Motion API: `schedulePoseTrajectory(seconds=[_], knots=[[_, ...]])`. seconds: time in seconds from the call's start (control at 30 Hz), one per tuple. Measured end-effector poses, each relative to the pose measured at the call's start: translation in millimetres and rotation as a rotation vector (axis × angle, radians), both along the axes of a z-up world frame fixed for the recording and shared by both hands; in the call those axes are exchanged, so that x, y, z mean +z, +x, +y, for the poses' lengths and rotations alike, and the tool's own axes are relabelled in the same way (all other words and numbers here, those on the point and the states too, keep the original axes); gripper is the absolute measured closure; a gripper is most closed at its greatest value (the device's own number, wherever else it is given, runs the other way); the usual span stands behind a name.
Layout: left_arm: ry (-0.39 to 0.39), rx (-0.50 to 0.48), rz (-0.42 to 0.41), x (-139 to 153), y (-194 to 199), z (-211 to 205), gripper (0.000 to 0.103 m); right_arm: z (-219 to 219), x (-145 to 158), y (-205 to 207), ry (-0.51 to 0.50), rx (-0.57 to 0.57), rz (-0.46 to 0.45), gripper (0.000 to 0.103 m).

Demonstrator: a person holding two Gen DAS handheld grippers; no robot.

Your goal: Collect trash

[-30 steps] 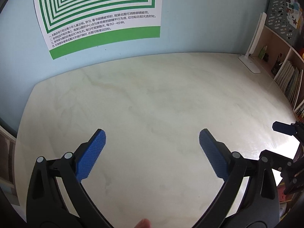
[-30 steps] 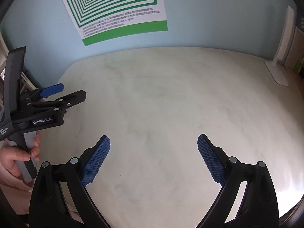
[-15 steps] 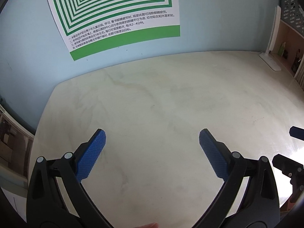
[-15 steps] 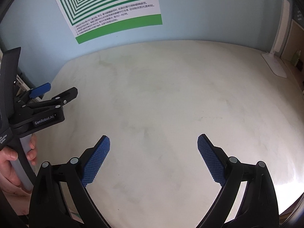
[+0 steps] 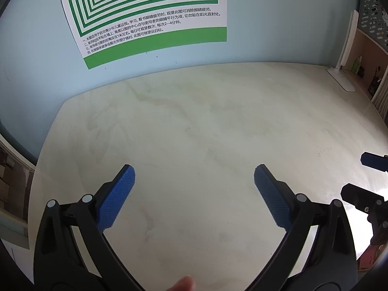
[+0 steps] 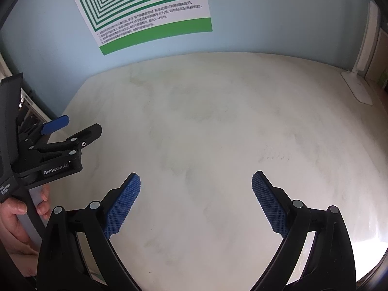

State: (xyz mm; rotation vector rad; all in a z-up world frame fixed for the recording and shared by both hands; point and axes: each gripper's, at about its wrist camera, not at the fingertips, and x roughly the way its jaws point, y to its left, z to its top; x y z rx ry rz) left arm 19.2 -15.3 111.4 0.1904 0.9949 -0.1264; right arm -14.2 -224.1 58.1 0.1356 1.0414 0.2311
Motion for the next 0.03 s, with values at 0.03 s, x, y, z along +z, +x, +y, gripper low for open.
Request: schedulePoseTrajectory(seconds=[0.03], knots=[[0.000,-0.001,0.003,-0.3,-0.1,-0.4,0.007,-1.1,-0.4,-0.1,0.002,-0.001,0.000,0.010]])
